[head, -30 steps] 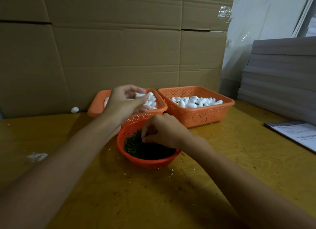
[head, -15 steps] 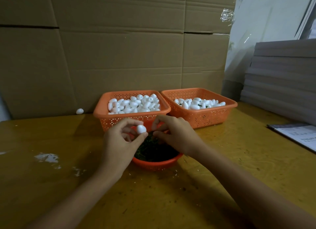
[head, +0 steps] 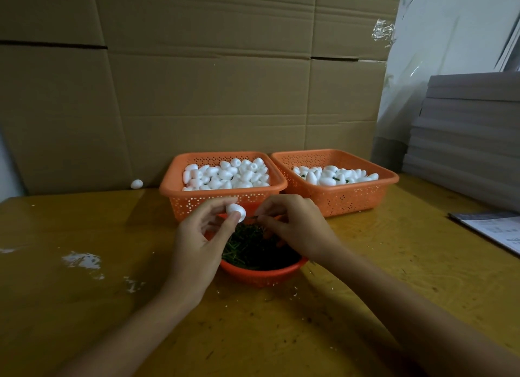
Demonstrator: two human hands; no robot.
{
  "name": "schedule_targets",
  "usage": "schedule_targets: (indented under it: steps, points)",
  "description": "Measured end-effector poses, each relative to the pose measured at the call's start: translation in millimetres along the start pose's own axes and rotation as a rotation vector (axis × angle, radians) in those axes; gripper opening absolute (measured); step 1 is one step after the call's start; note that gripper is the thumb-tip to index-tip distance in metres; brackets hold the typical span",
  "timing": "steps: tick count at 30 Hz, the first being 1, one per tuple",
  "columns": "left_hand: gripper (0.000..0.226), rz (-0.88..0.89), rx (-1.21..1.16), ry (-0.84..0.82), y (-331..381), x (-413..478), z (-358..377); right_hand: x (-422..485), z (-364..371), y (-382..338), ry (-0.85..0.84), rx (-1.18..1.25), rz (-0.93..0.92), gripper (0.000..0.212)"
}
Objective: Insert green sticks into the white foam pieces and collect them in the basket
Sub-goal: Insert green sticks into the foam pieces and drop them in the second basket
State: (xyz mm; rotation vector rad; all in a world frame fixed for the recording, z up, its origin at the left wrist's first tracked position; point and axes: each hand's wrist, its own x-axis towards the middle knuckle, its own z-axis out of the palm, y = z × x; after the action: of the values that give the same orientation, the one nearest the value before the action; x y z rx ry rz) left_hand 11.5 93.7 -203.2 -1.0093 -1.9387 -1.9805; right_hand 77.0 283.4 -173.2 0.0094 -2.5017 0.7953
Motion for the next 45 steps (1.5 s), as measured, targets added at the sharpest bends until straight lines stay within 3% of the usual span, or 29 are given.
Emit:
schedule_targets:
  steps: [8, 15, 22, 40, 45]
  points:
    - [0.020, -0.007, -0.014, -0.007, -1.9, -1.3, 0.0, -0.4, 2.2, 0.1, 0.002, -0.041, -0.020, 0.005]
    - [0.041, 0.001, -0.072, 0.041, -7.7, 0.3, 0.7, 0.0, 3.0, -0.3, 0.002, -0.062, -0.034, 0.003]
    - [0.033, -0.002, -0.084, 0.040, -9.0, -0.5, -1.0, -0.9, 3.1, -1.7, 0.007, -0.078, -0.036, 0.004]
    - [0.041, 0.056, 0.046, 0.023, -7.5, -0.9, -1.6, -2.5, 3.7, -2.7, 0.022, -0.106, -0.072, 0.005]
    - [0.030, 0.033, 0.033, 0.041, -5.8, -1.1, -1.5, -3.0, 3.4, -2.4, 0.006, -0.094, -0.070, 0.005]
